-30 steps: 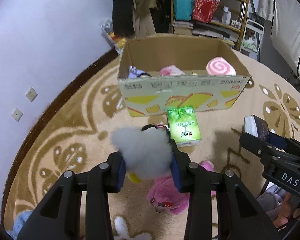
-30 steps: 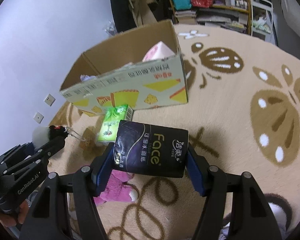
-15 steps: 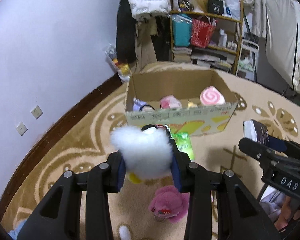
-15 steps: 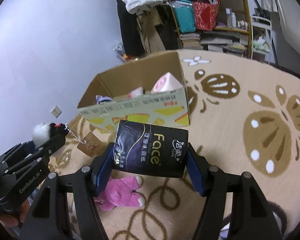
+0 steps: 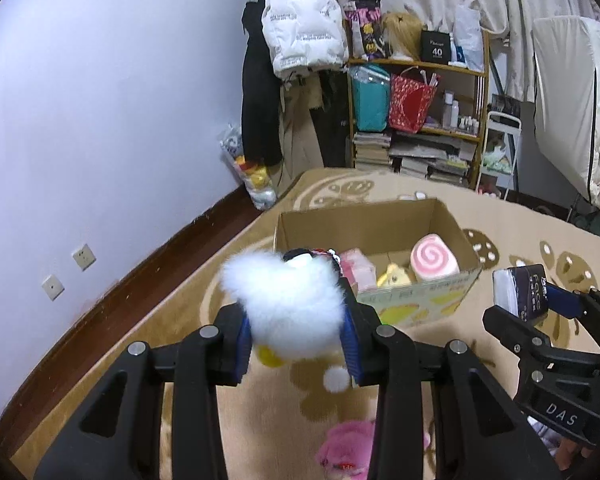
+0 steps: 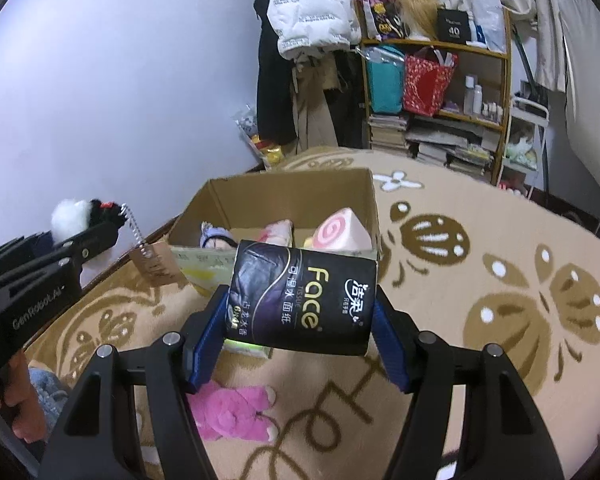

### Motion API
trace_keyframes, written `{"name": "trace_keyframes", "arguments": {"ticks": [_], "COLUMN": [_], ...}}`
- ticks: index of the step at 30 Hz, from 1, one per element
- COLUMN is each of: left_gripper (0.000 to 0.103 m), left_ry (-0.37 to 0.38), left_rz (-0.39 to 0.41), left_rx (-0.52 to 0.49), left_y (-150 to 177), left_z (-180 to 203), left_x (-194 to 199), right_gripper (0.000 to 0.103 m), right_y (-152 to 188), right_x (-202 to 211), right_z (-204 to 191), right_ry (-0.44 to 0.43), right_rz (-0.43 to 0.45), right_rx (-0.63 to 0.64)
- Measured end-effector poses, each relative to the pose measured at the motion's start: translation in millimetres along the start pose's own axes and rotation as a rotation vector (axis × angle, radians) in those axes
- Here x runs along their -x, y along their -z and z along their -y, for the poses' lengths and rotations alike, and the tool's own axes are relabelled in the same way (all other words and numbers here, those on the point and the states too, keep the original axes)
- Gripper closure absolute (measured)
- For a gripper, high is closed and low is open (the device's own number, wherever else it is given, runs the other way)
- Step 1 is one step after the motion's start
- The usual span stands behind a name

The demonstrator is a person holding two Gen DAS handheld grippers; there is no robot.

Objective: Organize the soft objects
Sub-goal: 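Lift the tissue box and keychain and carry both over the box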

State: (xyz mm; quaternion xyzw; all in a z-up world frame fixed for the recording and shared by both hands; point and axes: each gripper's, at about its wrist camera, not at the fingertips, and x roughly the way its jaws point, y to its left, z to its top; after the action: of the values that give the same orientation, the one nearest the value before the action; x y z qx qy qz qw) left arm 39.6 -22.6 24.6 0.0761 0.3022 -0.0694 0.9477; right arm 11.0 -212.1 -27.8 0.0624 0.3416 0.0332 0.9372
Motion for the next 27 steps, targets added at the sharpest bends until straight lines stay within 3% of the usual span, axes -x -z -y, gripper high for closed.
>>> {"name": "trace_keyframes", "arguments": {"ticks": [5,15,27], "left_gripper": [0.067,0.067,0.067], "left_ry": [0.046,0.051,0.049], "left_rz": [0.01,0.078,0.044], "left_rx": [0.007,-0.009,-0.017], "left_y": [-21,-66,-67], "left_z": [-2,1,6], "left_x": [-9,-31,-91], "right_gripper": [0.032,0.032,0.032], "right_y": [-18,-54,-77], "right_x": [-5,-32,-83], "right_z": [-1,-5,-9], "right_ry": [0.006,-0.003,-0.017], "right_rz": [0.017,0.031,0.006], "right_rx": [0.023,0.084,0.185]}}
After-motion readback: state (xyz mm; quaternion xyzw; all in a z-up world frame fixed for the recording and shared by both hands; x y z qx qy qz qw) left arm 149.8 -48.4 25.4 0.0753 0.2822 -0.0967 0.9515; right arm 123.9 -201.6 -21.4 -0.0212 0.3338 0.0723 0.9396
